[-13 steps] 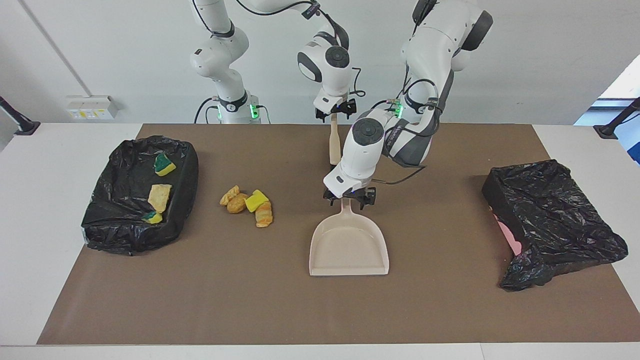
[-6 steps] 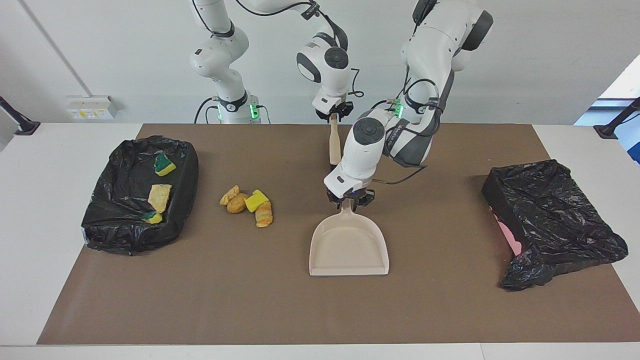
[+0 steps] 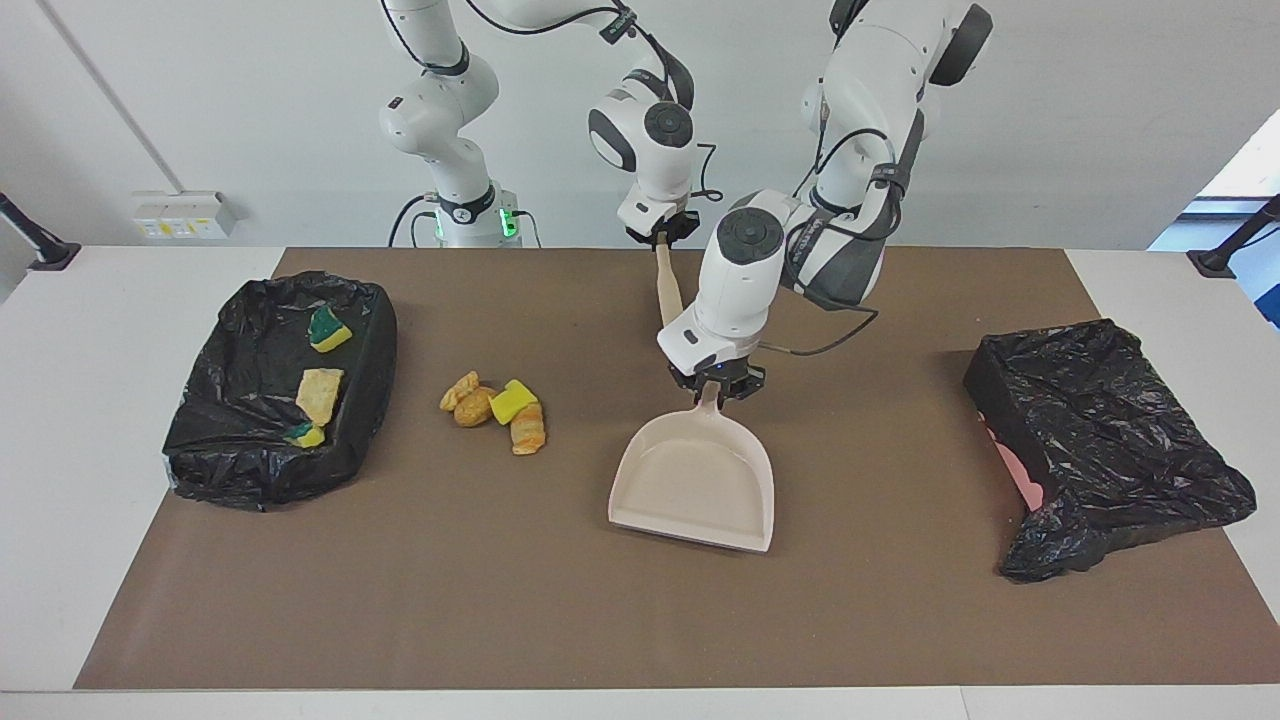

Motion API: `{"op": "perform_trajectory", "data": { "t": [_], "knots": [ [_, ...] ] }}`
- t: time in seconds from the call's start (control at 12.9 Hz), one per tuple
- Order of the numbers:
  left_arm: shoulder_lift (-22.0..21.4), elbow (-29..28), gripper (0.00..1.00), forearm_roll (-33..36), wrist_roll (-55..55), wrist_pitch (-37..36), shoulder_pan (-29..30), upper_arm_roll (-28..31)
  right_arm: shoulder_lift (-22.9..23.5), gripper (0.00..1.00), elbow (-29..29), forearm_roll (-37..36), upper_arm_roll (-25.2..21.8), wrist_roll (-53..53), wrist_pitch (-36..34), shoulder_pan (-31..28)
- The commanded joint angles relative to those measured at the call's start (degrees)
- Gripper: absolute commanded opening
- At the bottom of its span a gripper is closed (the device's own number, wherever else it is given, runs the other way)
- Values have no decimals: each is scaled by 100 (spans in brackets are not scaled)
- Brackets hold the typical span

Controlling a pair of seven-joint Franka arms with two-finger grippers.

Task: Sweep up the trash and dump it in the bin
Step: 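Pick up the brush with the right gripper and move it beyond the trash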

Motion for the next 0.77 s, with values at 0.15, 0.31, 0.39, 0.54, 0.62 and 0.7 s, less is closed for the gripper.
{"op": "perform_trajectory", "data": {
  "t": [0.15,0.31,0.39,0.54,0.62,0.7],
  "knots": [
    [-264,-172,0,62,2037,-502,158,-51,-631,0,223,-696,1,-712,-1159,-1205],
    [-317,-225,0,62,2922,-782,166,-43,-623,0,363,-1222,36,-986,-1432,-1802],
    [-378,-251,0,62,3301,-1071,158,-51,-588,0,355,-1469,36,-1135,-1442,-1997],
    [-527,-514,0,62,4110,-1057,158,-51,-474,0,364,-1768,36,-1504,-1364,-2497],
    [-537,-550,0,79,4192,-1056,166,-51,-404,0,390,-2031,36,-1593,-1337,-2752],
    [-528,-550,0,97,4210,-1056,166,-51,-395,0,373,-2338,36,-1585,-1345,-2972]
  ]
}}
